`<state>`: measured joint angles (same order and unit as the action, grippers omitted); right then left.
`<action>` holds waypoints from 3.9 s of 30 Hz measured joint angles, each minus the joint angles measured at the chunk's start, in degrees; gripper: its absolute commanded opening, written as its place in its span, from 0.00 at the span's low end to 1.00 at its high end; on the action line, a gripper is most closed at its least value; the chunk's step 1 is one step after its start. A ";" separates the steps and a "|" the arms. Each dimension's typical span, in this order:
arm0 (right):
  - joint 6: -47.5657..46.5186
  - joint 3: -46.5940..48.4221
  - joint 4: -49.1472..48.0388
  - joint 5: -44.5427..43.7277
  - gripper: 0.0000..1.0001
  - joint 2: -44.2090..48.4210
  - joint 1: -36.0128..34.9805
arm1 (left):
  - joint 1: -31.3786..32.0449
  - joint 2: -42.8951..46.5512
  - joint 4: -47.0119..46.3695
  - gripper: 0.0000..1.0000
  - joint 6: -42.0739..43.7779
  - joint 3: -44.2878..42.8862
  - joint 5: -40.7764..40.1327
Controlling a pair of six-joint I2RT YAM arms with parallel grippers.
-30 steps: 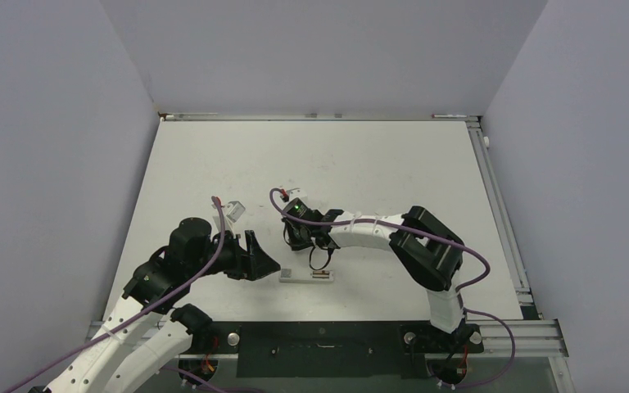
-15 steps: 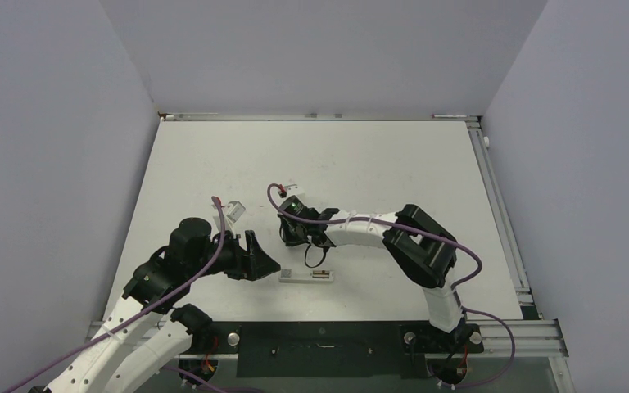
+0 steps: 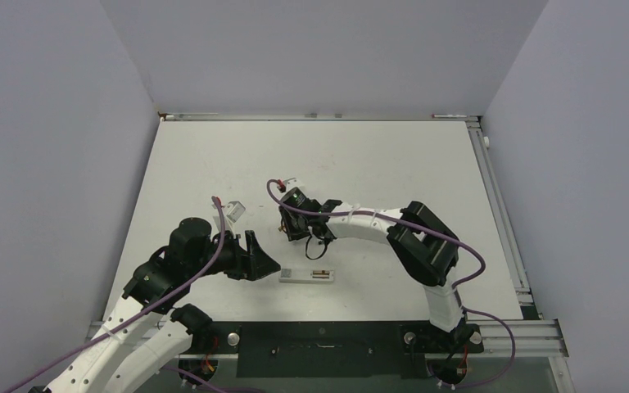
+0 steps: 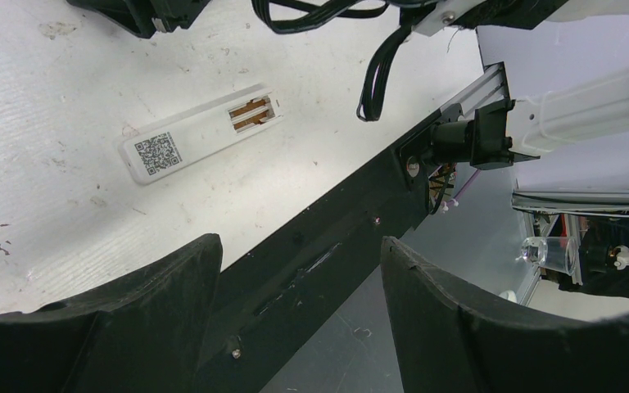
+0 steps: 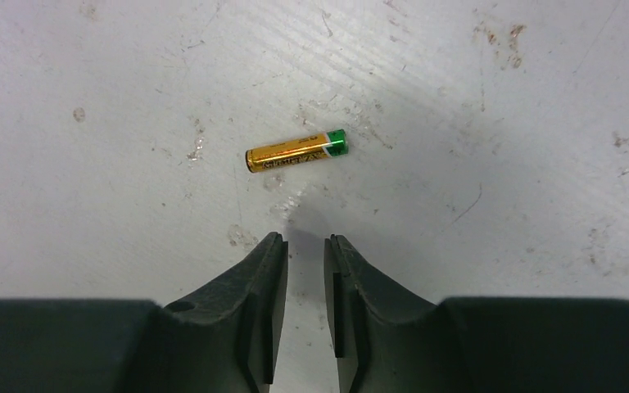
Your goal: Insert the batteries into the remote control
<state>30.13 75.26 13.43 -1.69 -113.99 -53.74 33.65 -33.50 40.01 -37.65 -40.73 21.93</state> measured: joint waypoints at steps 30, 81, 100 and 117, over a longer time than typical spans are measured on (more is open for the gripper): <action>-11.82 23.56 3.56 22.95 0.44 -16.31 9.20 | 0.00 2.78 -0.15 0.69 0.00 0.00 -0.24; -21.94 16.96 2.86 15.85 0.34 -12.11 2.27 | 0.00 2.95 -0.17 0.70 -0.02 0.17 -0.31; -26.62 21.44 8.07 7.98 0.27 -14.08 -0.46 | 0.00 2.95 -0.24 0.70 -0.02 0.26 -0.31; -27.78 21.88 8.22 5.57 0.08 -14.38 -1.81 | 0.00 3.06 -0.28 0.70 -0.04 0.42 -0.33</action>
<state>2.35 97.14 21.65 3.88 -128.38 -55.55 33.65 -30.44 39.72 -37.69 -40.32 21.61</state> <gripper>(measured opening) 0.118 0.698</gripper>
